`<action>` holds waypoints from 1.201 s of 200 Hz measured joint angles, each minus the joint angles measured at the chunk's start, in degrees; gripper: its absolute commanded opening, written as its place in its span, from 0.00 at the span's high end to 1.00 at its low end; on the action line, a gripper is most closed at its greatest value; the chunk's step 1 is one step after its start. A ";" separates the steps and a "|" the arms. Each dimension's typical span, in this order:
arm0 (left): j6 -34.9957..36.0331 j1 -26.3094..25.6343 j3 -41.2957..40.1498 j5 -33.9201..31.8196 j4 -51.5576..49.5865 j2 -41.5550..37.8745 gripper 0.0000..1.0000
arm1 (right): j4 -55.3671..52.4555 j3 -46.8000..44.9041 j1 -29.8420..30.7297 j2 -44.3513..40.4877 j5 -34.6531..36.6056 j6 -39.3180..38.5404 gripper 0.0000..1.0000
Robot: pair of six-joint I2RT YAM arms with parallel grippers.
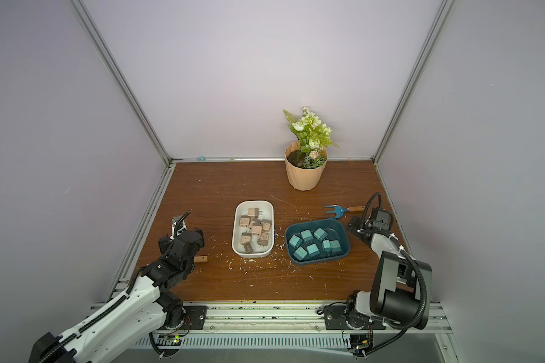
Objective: Place the plugs by color into the storage box
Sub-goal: Reset both arms
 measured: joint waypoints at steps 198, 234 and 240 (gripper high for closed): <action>18.27 21.09 -0.17 30.14 55.87 36.72 0.00 | 46.23 -9.92 18.47 7.04 3.58 -18.08 0.00; 18.27 24.83 0.55 33.66 57.99 37.48 0.00 | 47.15 -9.64 18.51 7.80 5.62 -19.30 0.01; 18.25 25.03 0.44 33.64 59.10 37.97 0.00 | 47.39 -9.25 18.49 8.66 6.14 -19.43 0.00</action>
